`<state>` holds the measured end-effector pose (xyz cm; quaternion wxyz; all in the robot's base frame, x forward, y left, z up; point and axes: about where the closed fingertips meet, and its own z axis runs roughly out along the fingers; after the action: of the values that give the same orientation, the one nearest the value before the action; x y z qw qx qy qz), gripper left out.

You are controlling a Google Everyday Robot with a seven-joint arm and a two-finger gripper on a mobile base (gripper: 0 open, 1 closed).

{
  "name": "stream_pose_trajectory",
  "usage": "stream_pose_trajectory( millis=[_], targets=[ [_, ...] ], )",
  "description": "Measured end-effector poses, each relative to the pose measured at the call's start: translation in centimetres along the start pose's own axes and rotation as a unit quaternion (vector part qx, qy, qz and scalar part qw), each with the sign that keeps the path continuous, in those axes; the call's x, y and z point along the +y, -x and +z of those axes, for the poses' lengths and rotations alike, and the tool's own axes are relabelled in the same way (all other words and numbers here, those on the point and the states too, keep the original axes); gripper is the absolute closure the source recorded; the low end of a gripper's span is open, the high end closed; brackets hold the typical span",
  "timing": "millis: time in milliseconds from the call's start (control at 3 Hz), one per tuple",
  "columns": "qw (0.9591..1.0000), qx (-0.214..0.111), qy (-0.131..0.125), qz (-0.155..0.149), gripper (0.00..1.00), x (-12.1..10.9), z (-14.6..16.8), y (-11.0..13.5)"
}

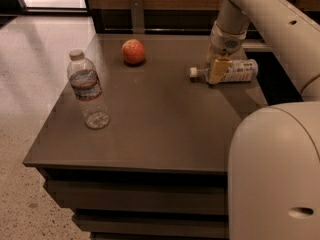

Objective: Place blue plastic bottle upright

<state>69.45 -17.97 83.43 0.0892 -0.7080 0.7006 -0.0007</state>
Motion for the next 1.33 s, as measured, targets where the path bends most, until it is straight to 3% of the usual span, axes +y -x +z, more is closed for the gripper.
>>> stream_pose_trajectory(
  millis=[333,667,1000,1333],
  targets=[
    [1.0,0.0,-0.005,-0.006,0.85,0.1,-0.4,0.4],
    [0.9996,-0.008,-0.021,-0.015,1.0,0.1,-1.8,1.2],
    [0.9981,-0.03,-0.048,-0.023,1.0,0.1,-4.5,2.2],
    [0.9933,-0.088,-0.07,-0.027,1.0,0.4,-6.8,3.4]
  ],
)
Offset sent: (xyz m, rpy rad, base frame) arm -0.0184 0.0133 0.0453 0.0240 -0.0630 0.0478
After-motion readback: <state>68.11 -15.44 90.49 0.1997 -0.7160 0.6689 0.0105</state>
